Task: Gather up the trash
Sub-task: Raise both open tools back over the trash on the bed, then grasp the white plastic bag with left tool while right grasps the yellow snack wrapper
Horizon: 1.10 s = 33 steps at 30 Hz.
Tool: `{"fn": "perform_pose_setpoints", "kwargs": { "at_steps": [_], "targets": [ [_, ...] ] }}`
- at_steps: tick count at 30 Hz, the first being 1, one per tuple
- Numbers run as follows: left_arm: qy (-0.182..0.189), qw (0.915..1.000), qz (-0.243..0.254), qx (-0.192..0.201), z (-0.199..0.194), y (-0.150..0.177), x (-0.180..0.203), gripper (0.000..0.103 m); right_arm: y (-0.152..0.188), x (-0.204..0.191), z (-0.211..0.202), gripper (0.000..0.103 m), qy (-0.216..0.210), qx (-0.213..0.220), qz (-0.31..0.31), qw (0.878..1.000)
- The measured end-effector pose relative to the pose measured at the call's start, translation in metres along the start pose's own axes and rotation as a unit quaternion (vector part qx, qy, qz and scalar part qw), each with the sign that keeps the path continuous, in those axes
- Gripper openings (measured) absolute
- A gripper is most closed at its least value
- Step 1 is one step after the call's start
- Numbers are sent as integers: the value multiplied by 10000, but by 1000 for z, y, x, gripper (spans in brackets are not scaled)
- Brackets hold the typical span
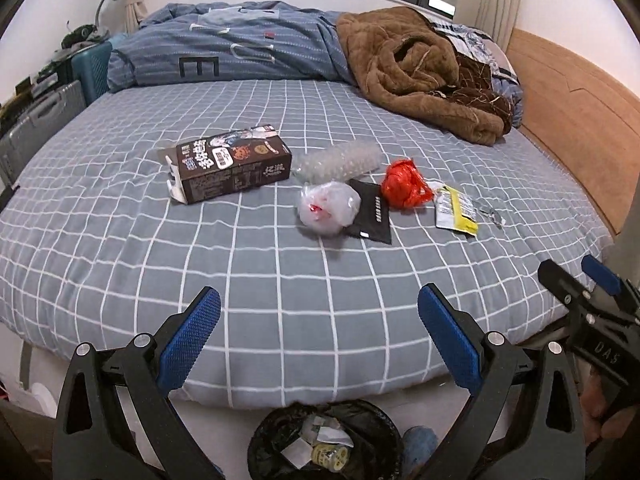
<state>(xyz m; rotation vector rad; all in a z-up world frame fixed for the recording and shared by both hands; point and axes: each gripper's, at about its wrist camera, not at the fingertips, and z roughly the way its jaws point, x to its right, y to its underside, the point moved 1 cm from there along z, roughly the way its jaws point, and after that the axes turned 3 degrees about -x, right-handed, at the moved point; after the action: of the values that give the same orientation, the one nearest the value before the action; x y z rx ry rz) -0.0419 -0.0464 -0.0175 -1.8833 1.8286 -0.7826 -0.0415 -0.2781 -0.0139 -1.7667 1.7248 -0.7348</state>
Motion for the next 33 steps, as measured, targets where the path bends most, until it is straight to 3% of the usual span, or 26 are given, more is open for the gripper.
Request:
{"fn": "perform_pose_setpoints", "kwargs": {
  "at_steps": [14, 33],
  "targets": [
    [-65, 9997, -153, -157, 40, -34, -13, 97, -40, 1, 67, 96, 102, -131, -28, 9999],
    [-108, 9984, -148, -531, 119, -67, -10, 97, -76, 27, 175, 96, 212, -774, 191, 9966]
  ]
}}
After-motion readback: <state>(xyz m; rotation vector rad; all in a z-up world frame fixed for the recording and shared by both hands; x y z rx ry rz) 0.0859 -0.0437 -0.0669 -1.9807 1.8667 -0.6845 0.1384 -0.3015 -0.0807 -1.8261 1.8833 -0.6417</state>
